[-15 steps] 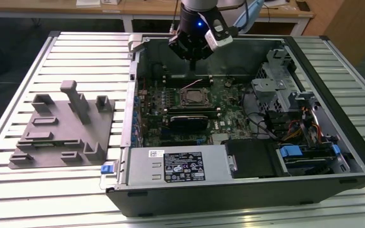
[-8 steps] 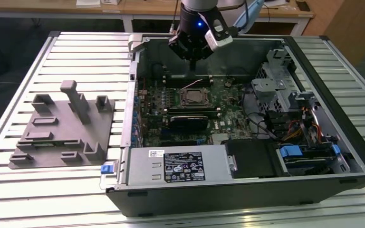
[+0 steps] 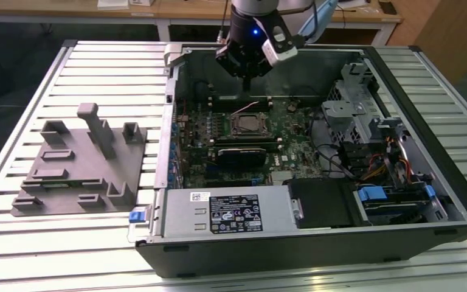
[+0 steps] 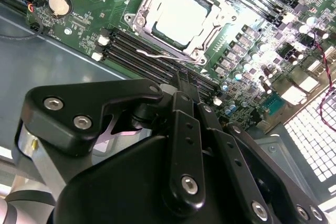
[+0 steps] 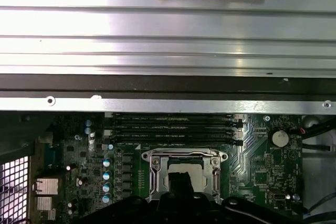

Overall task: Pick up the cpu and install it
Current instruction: 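Install the first cpu locking lever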

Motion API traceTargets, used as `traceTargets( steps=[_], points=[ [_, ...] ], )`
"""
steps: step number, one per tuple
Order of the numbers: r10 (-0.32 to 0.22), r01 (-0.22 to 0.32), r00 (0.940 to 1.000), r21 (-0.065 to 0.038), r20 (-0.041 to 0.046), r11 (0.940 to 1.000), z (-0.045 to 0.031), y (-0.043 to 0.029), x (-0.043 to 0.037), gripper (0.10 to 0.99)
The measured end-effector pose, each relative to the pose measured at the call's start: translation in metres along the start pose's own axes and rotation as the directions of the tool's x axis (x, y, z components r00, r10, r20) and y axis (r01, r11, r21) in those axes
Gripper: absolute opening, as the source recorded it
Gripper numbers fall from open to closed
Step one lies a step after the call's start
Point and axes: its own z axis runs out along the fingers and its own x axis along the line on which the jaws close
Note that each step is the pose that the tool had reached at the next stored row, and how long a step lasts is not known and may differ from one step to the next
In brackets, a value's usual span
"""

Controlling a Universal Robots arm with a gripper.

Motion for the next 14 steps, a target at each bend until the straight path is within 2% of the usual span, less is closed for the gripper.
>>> traceTargets(
  steps=[6, 14],
  points=[
    [0.0, 0.0, 1.0, -0.007, -0.0001, 1.0, 0.003, -0.0002, 0.0, 0.106],
    [0.0, 0.0, 1.0, -0.007, -0.0003, 1.0, 0.0056, -0.0004, 0.0001, 0.106]
  ],
)
